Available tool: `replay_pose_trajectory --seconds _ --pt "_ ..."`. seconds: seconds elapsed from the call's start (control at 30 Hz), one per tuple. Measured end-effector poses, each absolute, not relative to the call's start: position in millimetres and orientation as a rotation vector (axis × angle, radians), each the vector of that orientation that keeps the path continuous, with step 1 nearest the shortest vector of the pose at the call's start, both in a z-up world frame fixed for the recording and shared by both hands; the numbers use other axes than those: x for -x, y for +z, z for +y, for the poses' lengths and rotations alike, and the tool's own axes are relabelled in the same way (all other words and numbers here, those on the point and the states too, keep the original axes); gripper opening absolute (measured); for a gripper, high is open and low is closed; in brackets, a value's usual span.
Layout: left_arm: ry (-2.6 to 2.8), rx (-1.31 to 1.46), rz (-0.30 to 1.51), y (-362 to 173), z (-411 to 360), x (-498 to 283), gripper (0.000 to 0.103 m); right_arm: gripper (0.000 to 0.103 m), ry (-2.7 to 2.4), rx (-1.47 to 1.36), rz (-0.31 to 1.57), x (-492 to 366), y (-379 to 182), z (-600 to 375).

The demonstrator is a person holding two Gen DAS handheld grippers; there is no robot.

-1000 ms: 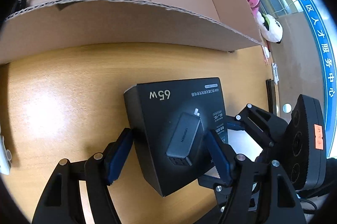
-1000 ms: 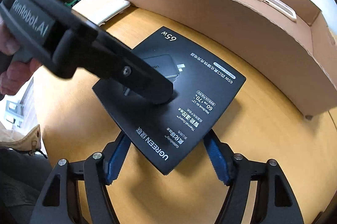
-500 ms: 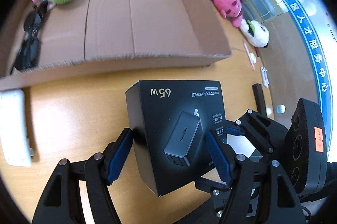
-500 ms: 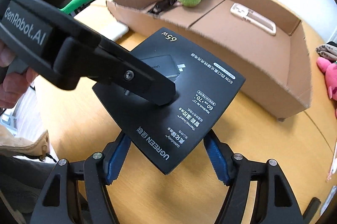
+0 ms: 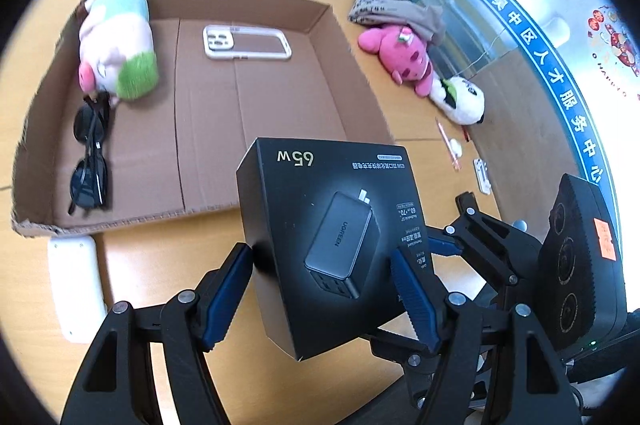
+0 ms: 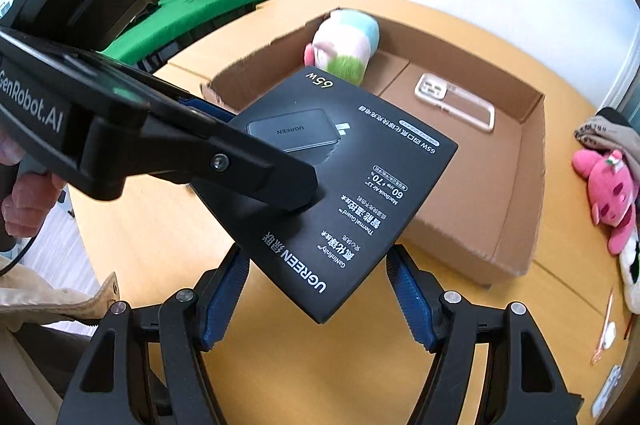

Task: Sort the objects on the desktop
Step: 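Carry the charger box over the cardboard box with both grippers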

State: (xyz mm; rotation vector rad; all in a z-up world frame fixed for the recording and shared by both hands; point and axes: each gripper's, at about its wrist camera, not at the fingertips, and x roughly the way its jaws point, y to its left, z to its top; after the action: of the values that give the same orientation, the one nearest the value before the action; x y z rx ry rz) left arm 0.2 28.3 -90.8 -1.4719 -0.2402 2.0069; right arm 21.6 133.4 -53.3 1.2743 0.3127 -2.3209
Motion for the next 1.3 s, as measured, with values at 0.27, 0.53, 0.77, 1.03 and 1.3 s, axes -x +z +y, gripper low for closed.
replay_pose_trajectory --seconds 0.27,0.53,0.77,1.03,1.3 --pt "2.030 1.432 -0.224 -77 28 7 0.071 0.076 -2.341 -1.237 0.329 -14 -38 132" --pt "2.028 1.412 -0.212 -72 38 17 0.071 0.076 -2.360 -1.231 0.334 -9 -32 139" --pt "2.030 1.410 -0.207 -71 45 30 0.071 0.076 -2.368 -1.229 0.320 1 -31 147" --pt "2.032 1.406 -0.212 -70 53 49 0.071 0.076 -2.359 -1.223 0.318 23 -30 158" --pt "2.012 1.426 -0.195 -75 60 67 0.071 0.076 -2.345 -1.239 0.309 41 -36 164"
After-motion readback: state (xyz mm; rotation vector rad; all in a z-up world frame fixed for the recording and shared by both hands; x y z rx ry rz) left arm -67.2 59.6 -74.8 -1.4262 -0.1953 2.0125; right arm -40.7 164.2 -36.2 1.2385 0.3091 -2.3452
